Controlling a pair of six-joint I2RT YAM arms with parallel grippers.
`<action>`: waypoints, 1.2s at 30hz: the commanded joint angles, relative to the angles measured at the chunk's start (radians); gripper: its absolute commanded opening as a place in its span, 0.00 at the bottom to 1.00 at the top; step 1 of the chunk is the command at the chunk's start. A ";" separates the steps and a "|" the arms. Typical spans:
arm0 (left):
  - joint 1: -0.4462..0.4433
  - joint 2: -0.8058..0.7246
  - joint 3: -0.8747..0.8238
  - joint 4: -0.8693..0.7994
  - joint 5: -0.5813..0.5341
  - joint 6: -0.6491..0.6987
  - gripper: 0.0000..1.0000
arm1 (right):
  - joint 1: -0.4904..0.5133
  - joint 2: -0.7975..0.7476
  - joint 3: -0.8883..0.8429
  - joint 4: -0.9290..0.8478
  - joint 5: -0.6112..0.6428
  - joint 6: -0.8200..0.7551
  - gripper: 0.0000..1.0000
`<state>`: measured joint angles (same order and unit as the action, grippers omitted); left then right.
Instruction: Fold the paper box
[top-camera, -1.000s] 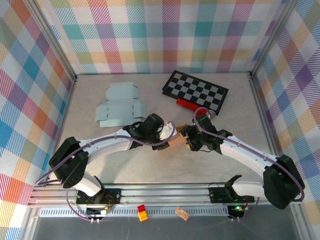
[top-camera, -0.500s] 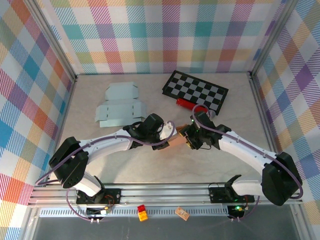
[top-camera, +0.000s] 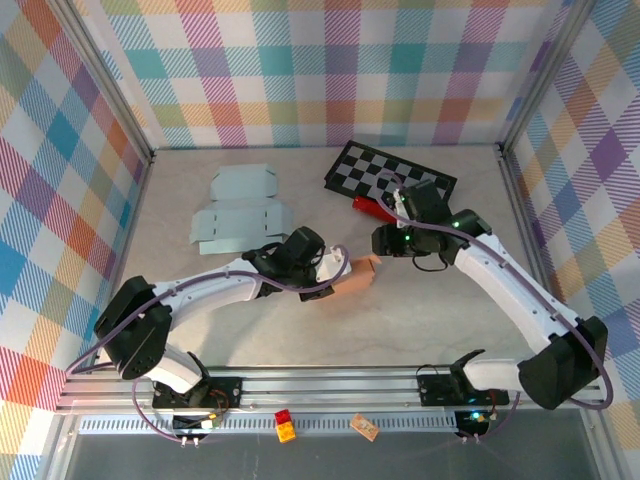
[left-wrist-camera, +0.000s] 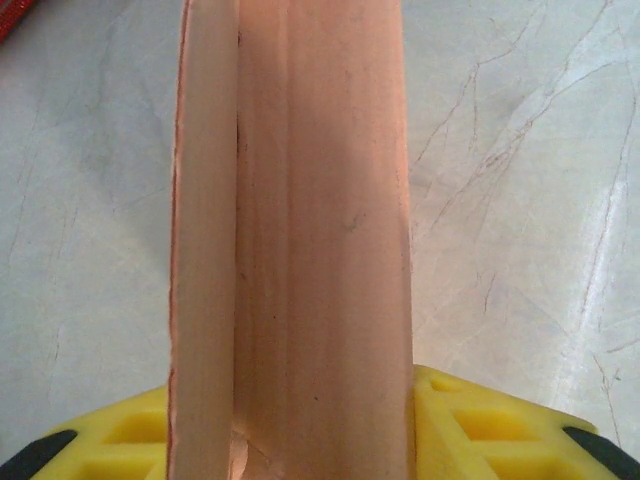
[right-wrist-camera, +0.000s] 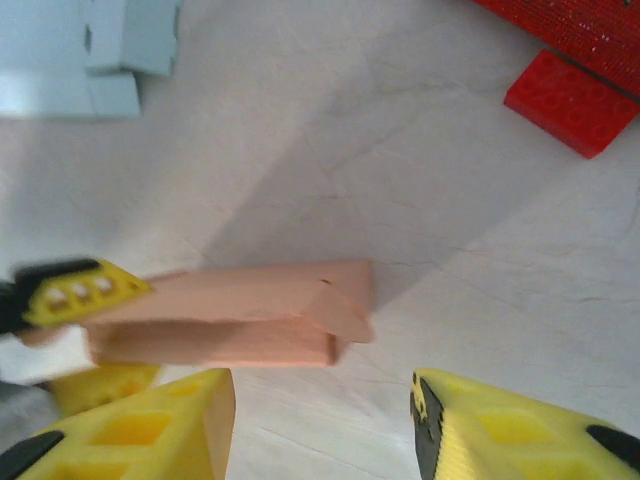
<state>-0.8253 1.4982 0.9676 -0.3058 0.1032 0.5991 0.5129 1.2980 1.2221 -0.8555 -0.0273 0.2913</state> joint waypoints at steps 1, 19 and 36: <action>0.030 -0.029 0.019 -0.066 0.058 0.040 0.43 | -0.001 0.053 0.014 -0.122 -0.072 -0.312 0.47; 0.079 -0.013 0.039 -0.130 0.147 0.075 0.47 | 0.001 0.203 0.033 -0.048 -0.109 -0.452 0.46; 0.085 -0.006 0.045 -0.127 0.146 0.070 0.49 | 0.027 0.219 0.031 -0.021 -0.134 -0.449 0.34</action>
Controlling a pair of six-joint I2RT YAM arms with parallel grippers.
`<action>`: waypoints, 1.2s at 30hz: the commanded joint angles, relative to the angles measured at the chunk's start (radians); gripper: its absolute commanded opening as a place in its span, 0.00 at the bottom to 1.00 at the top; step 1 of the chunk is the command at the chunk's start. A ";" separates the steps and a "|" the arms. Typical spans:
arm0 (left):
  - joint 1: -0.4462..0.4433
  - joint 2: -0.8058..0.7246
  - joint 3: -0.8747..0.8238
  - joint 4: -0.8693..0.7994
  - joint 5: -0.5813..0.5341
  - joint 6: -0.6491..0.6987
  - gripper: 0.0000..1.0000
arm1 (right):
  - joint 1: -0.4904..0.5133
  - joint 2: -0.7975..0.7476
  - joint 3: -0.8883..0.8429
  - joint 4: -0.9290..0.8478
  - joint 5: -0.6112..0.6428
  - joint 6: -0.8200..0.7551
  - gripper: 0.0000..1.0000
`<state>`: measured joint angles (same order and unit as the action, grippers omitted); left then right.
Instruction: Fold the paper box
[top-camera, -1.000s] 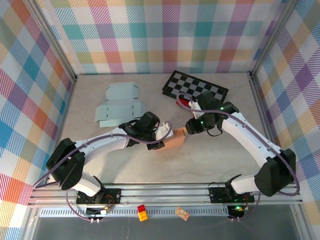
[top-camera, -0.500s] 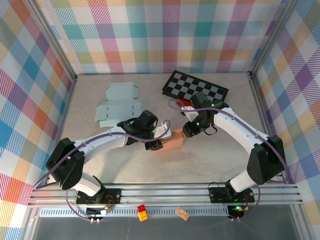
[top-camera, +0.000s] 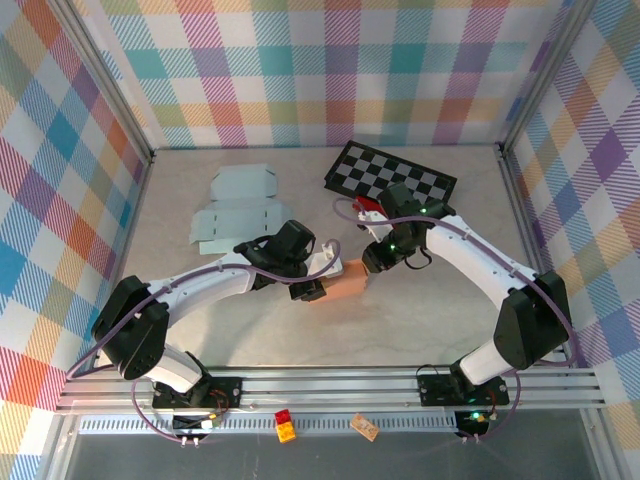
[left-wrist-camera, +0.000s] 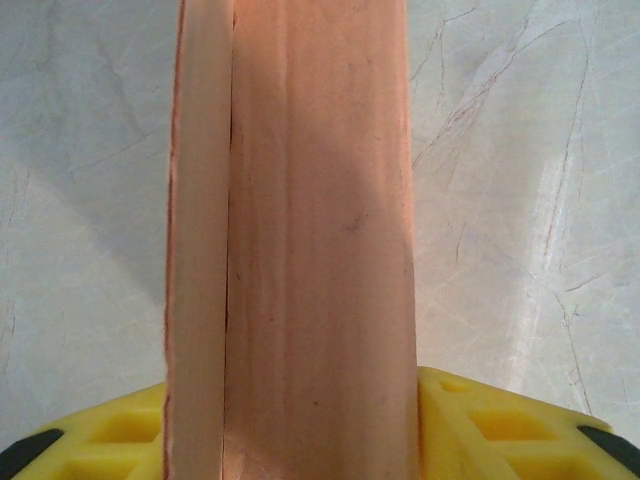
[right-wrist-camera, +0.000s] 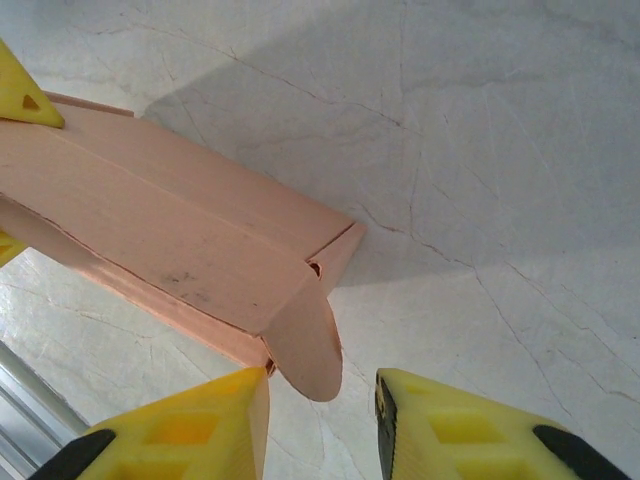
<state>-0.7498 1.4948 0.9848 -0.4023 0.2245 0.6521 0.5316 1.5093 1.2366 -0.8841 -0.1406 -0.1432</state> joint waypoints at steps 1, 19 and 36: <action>0.010 -0.002 0.026 -0.031 0.026 0.017 0.49 | 0.010 0.010 0.018 0.010 -0.020 -0.012 0.34; 0.011 0.010 0.035 -0.020 0.024 0.006 0.50 | 0.054 0.015 0.012 0.024 0.054 0.000 0.13; 0.012 0.024 0.045 0.002 -0.003 -0.036 0.47 | 0.092 0.007 0.027 -0.019 0.100 0.282 0.00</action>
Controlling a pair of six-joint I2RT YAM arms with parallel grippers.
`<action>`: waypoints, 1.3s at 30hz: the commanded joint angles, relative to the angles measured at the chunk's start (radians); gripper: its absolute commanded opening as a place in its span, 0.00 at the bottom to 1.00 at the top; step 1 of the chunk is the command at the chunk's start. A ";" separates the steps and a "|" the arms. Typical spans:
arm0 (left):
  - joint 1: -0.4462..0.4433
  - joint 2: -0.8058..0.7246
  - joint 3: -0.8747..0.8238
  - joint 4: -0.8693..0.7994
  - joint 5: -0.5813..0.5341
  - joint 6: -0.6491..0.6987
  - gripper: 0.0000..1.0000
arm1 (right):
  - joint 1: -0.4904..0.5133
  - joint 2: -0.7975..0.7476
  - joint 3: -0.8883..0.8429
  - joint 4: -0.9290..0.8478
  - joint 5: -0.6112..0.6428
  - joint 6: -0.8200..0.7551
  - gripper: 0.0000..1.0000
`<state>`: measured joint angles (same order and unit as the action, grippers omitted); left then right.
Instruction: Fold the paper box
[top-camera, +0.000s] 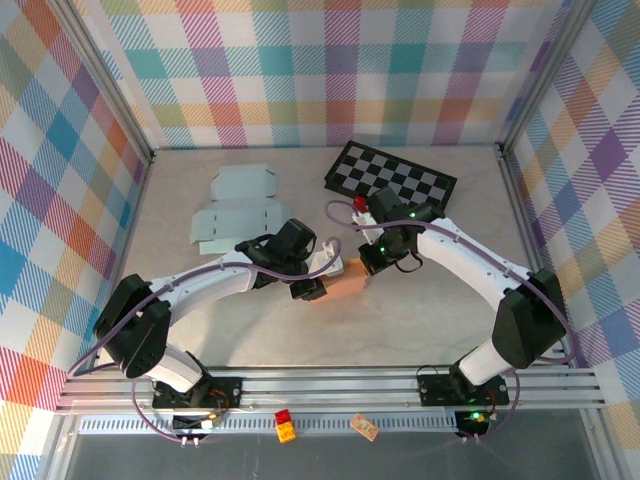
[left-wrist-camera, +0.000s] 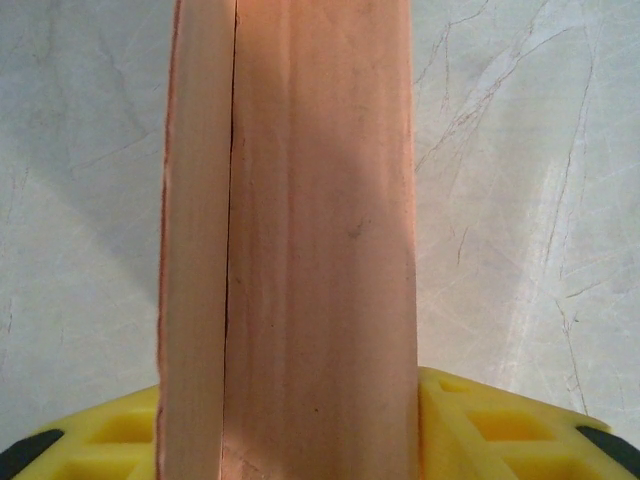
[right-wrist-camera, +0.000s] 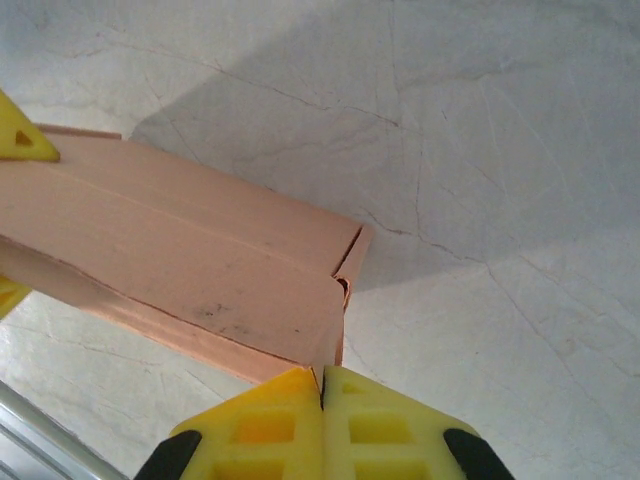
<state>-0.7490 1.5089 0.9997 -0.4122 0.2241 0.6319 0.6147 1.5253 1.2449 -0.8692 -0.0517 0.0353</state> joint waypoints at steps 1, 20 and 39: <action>0.011 0.010 0.030 0.012 -0.003 -0.017 0.47 | 0.011 -0.008 0.023 -0.037 0.010 0.118 0.00; 0.011 0.019 0.034 0.015 -0.027 -0.037 0.47 | 0.026 0.036 0.055 -0.064 0.026 0.281 0.00; 0.028 -0.022 0.026 0.046 -0.029 -0.128 0.54 | 0.094 -0.060 -0.092 0.091 0.170 0.302 0.00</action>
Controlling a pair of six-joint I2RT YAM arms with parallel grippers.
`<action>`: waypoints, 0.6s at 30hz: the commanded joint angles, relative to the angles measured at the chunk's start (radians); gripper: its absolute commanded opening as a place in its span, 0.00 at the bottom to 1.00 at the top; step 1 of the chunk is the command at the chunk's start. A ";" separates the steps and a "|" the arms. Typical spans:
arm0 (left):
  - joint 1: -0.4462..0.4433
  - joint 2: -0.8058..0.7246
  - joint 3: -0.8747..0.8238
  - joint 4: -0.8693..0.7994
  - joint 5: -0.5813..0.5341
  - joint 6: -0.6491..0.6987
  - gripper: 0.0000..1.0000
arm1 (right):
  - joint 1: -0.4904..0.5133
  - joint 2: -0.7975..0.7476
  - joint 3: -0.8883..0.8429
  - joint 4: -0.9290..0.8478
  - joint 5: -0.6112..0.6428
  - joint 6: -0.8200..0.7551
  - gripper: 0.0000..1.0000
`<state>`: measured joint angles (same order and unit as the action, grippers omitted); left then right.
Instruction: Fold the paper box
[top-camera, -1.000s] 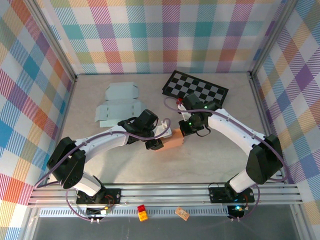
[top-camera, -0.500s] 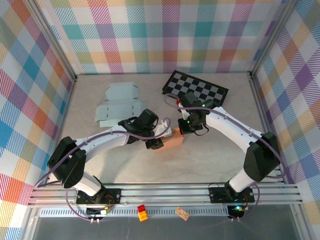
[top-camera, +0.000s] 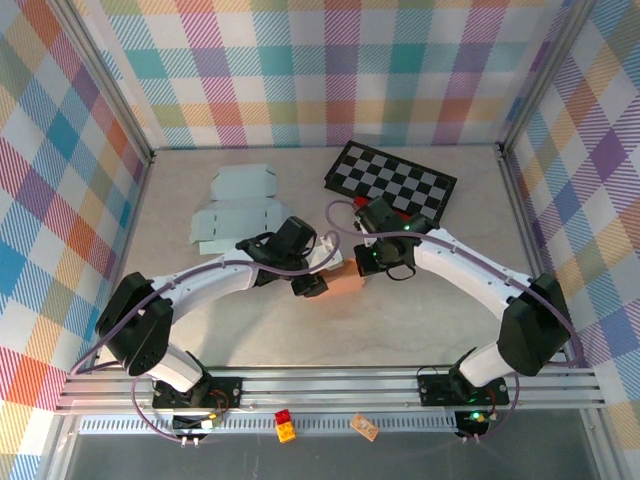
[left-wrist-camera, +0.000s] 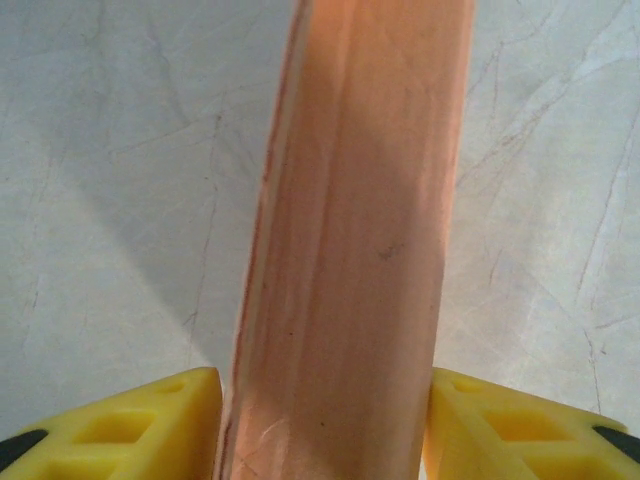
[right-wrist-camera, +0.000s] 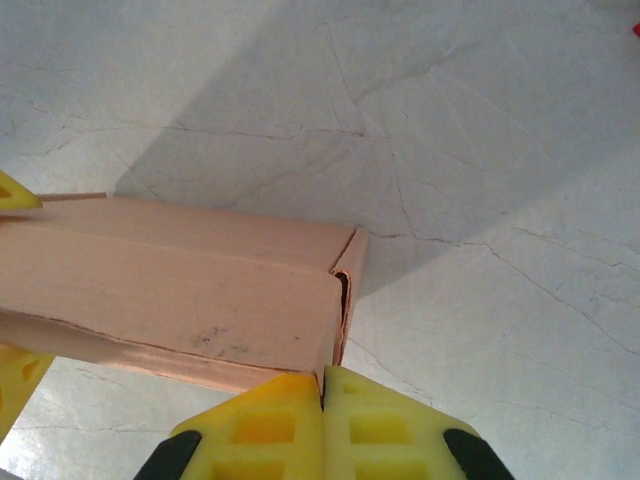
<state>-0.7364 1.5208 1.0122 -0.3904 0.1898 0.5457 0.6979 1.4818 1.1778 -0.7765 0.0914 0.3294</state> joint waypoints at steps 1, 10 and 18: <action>0.014 -0.043 0.010 0.025 0.009 -0.048 0.55 | 0.011 -0.018 -0.027 0.000 0.030 0.007 0.00; 0.014 -0.120 -0.040 0.029 0.016 -0.104 0.62 | 0.032 -0.007 -0.027 0.013 0.049 0.026 0.00; 0.014 -0.221 0.022 -0.092 -0.148 -0.364 0.58 | 0.040 0.004 -0.002 -0.008 0.062 0.040 0.00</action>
<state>-0.7303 1.3598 0.9867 -0.3901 0.1268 0.3443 0.7292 1.4780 1.1667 -0.7525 0.1467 0.3527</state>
